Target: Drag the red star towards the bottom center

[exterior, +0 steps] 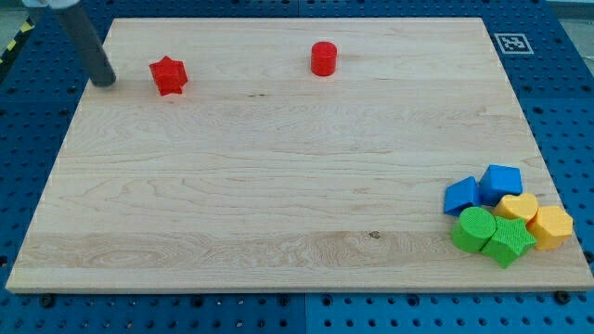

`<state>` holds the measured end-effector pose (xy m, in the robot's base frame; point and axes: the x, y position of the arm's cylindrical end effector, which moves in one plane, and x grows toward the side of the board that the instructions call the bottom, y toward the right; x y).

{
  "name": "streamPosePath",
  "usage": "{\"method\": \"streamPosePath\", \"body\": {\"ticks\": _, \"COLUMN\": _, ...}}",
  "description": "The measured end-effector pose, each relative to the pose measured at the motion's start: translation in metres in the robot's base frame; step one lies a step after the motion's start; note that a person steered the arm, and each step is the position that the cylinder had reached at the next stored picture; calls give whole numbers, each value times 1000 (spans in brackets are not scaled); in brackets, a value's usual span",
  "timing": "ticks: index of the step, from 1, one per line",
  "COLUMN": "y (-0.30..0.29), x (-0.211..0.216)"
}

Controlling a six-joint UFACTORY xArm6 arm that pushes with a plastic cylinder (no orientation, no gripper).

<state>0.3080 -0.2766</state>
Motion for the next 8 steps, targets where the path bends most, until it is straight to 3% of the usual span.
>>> {"method": "streamPosePath", "body": {"ticks": 1, "y": 15, "x": -38}}
{"method": "streamPosePath", "body": {"ticks": 2, "y": 16, "x": -38}}
{"method": "streamPosePath", "body": {"ticks": 6, "y": 90, "x": -3}}
{"method": "streamPosePath", "body": {"ticks": 8, "y": 93, "x": 5}}
